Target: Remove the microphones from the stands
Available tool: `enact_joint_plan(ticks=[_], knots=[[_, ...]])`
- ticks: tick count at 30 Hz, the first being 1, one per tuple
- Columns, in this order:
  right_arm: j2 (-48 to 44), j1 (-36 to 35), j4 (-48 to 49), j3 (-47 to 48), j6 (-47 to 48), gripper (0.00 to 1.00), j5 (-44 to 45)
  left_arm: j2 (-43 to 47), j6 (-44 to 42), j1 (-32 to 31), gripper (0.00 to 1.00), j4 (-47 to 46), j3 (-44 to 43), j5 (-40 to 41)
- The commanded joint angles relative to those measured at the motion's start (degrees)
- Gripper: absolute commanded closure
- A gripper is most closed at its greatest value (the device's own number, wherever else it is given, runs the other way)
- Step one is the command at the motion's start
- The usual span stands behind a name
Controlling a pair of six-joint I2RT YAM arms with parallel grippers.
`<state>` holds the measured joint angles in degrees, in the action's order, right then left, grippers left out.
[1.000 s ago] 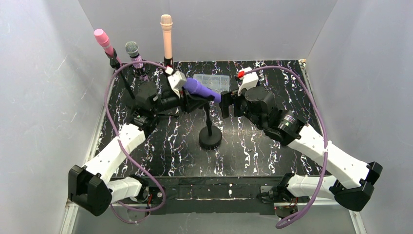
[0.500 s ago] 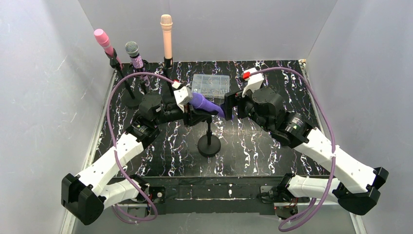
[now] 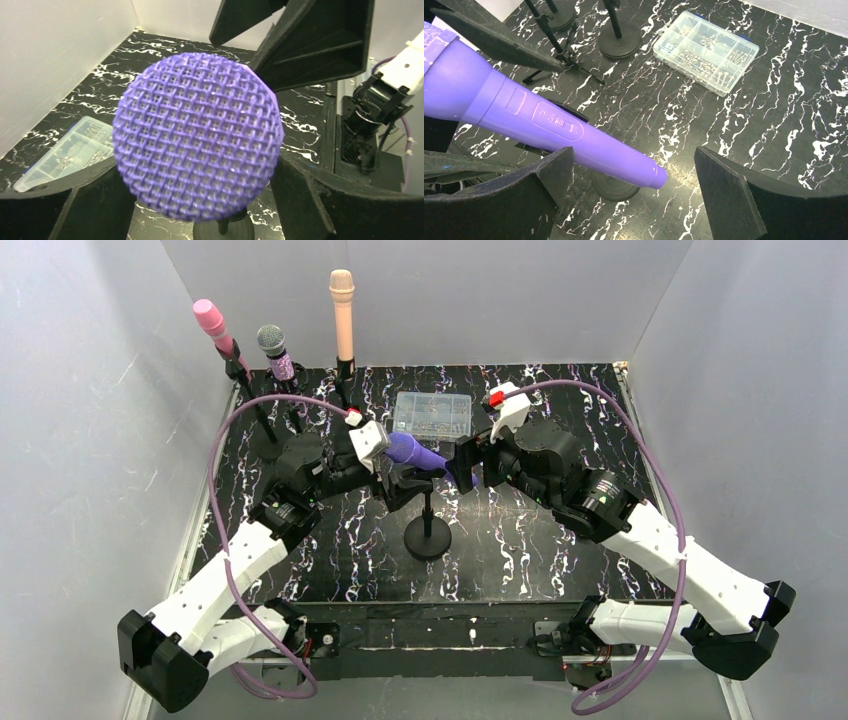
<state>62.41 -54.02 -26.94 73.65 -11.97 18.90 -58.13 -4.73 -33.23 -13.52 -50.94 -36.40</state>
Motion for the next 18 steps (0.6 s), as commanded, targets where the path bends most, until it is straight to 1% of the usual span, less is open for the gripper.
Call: enact_joint_plan(ticks=[1,4,7,12,18], knots=[[-0.3,0.1,2.1,3.0,2.2,0.0,-2.9,4.3,-2.5,-0.3,0.07,3.1,0.6,4.5],[-0.4,0.1,2.5,3.4,3.0,0.0,-4.9,5.8,-2.8,-0.3,0.02,3.6,1.7,4.8],[-0.3,0.1,2.8,4.1,3.9,0.0,-6.6,6.7,-3.0,-0.3,0.02,4.7,1.8,6.0],[1.5,-0.5,2.7,7.0,5.8,0.0,-8.0,8.8,-2.2,-0.2,0.02,5.9,2.8,10.5],[4.4,-3.5,2.2,10.1,8.1,0.0,-6.7,12.7,0.2,-0.2,0.02,6.9,5.8,15.5]])
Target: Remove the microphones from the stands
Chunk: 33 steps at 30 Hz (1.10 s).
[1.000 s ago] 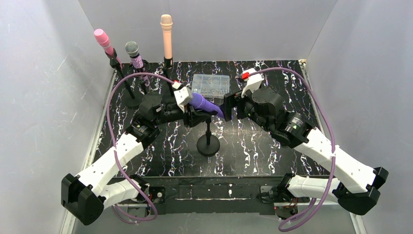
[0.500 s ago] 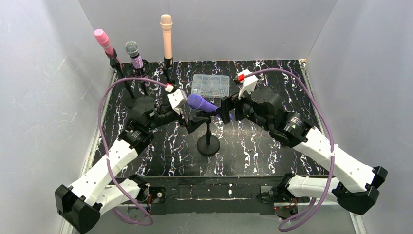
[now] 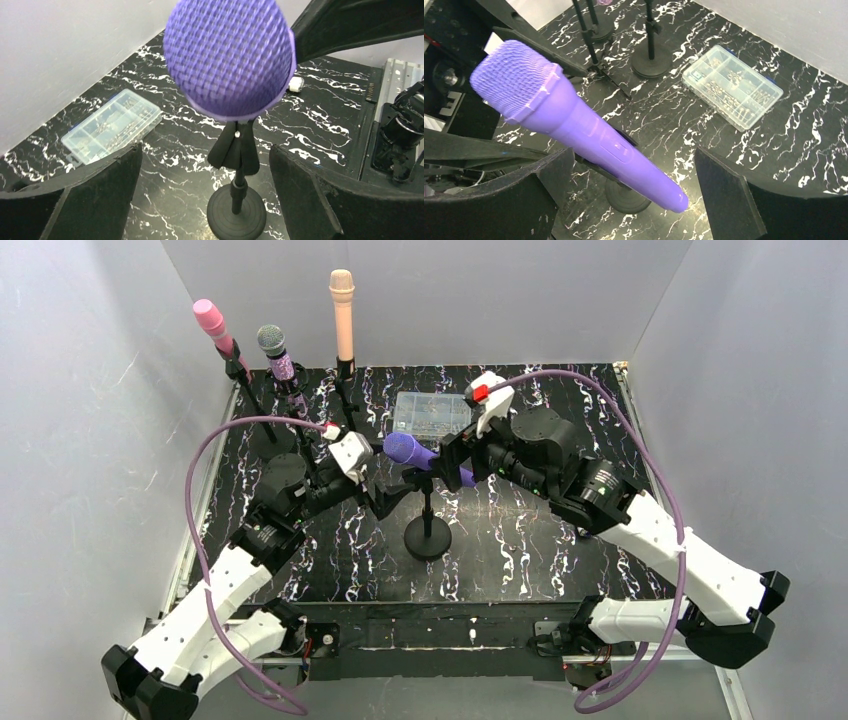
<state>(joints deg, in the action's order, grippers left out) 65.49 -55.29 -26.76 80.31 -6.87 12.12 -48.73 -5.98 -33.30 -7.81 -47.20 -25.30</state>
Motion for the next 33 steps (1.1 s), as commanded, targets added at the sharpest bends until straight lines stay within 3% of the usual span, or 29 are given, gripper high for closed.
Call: enact_joint_plan(ticks=[1,9,19,26,33], knots=[[1.6,-3.0,2.1,3.5,3.3,0.0,0.6,4.4,1.8,-0.1,0.02,1.3,2.7,5.0],[4.1,-10.9,3.1,4.5,6.4,0.0,9.1,10.7,4.2,0.0,0.02,1.8,7.7,7.1],[8.1,-24.0,17.5,0.2,19.1,0.0,34.1,12.2,5.2,0.0,0.02,0.0,10.0,6.2],[10.8,-24.3,21.3,0.1,23.4,0.05,37.8,10.9,3.3,0.0,0.02,-12.3,14.8,2.0],[11.8,-24.3,22.9,-0.7,24.9,0.12,39.2,7.7,3.9,0.0,0.03,-18.7,16.3,-0.9]])
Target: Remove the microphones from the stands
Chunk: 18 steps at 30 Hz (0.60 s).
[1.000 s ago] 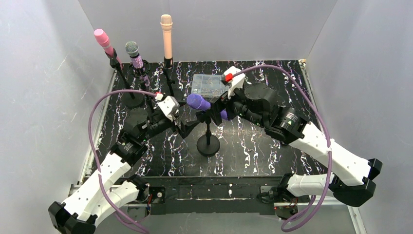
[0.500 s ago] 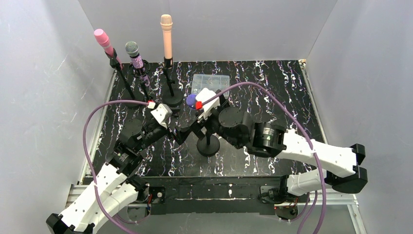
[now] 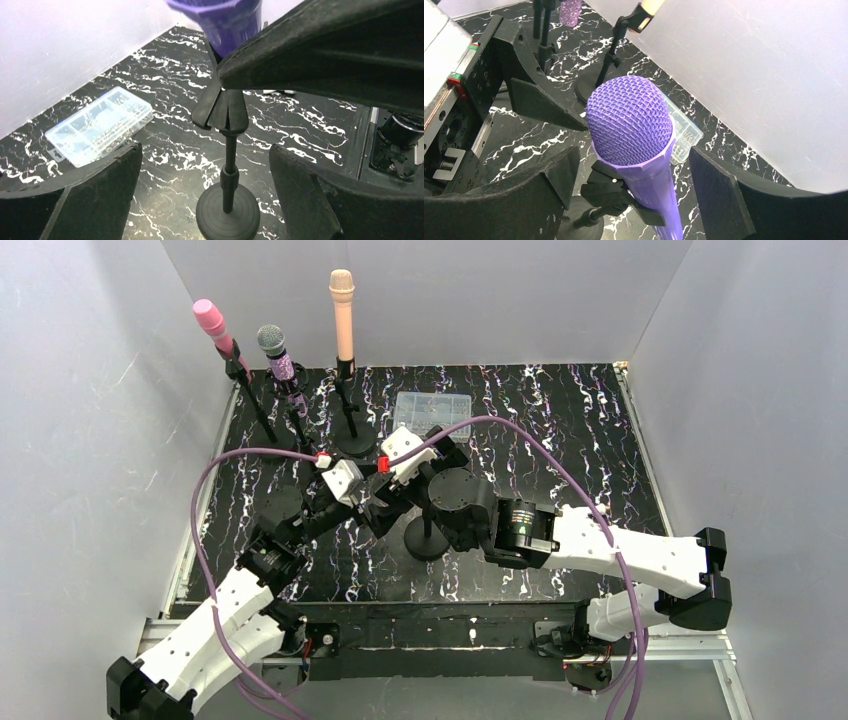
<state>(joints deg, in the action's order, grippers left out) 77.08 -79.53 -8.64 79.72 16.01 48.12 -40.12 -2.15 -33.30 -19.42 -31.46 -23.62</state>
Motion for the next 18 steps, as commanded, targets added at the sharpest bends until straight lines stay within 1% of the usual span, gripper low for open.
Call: enact_joint_plan(ticks=[1,5,10,18], knots=[[0.3,-0.1,4.7,0.0,2.1,0.13,3.4,-1.3,0.3,0.0,0.03,-7.9,0.7,-2.7],[0.5,-0.1,4.7,0.3,2.1,0.24,3.3,-3.3,1.1,0.0,0.03,-11.0,0.6,-3.6],[0.9,0.0,3.8,0.6,1.6,0.38,3.4,-6.9,1.5,0.0,0.06,-12.8,-0.6,-6.8],[0.1,0.2,3.3,0.5,0.4,0.55,2.6,-9.6,1.3,0.0,0.08,-15.2,-1.3,-7.3]])
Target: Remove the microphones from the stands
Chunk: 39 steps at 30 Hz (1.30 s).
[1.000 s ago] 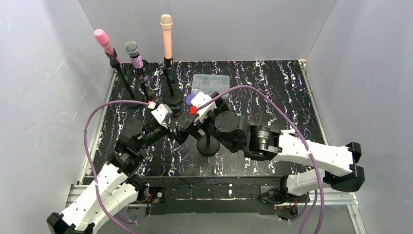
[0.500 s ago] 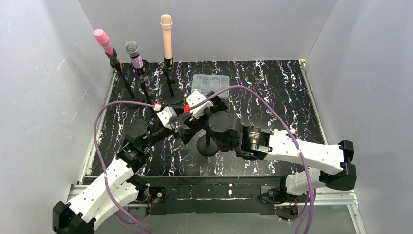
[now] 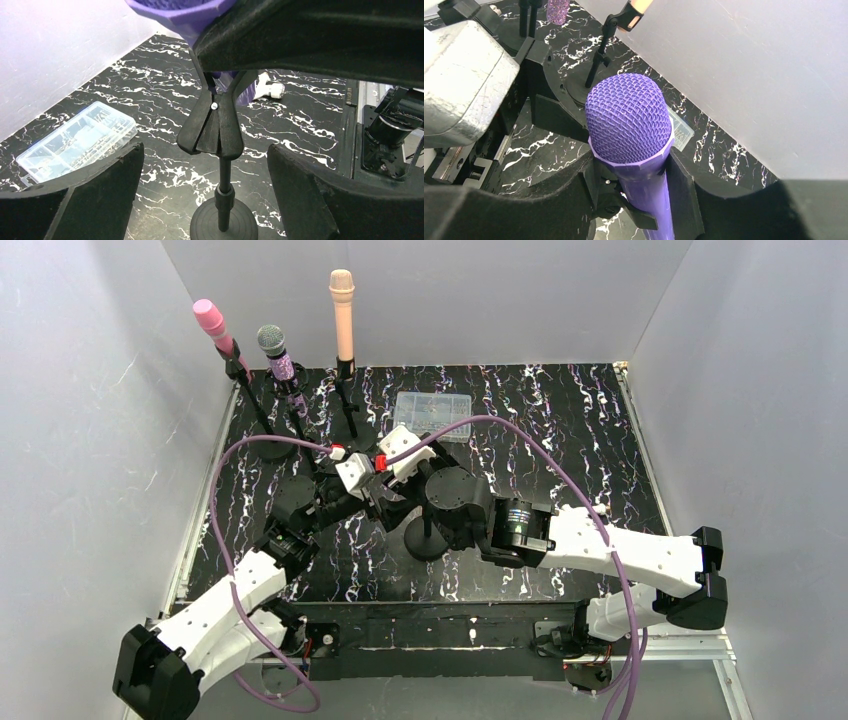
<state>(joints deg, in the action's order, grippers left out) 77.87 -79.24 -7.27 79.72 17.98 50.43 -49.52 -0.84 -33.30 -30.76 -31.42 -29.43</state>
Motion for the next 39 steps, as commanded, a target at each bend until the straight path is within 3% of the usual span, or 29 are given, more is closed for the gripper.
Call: enact_joint_plan(ticks=[1,6,18,21,25,31,39], knots=[[-0.6,0.0,1.9,0.7,-1.5,0.56,0.2,-0.6,0.1,-0.1,0.09,-4.1,-1.6,-1.8],[-0.7,0.0,2.3,0.7,-1.6,0.63,-0.2,-1.7,0.4,0.0,0.12,-5.1,-1.9,-2.8],[-0.6,0.0,2.3,0.8,-1.6,0.65,-0.3,-2.3,2.3,0.0,0.22,-6.9,-2.8,-4.6],[-0.7,0.0,2.3,0.8,-1.6,0.66,-0.3,-2.9,2.4,0.0,0.32,-6.9,-3.1,-5.1],[-0.8,0.0,2.3,0.7,-1.6,0.66,-0.2,-3.6,2.6,0.0,0.55,-6.9,-3.2,-5.4],[-1.0,0.0,2.2,1.0,-1.6,0.68,0.1,-4.4,2.4,0.0,1.0,-6.5,-3.1,-5.8],[-1.6,0.0,0.3,3.4,-2.7,0.72,1.5,-3.8,1.6,0.0,1.0,-4.7,-3.1,-4.9]])
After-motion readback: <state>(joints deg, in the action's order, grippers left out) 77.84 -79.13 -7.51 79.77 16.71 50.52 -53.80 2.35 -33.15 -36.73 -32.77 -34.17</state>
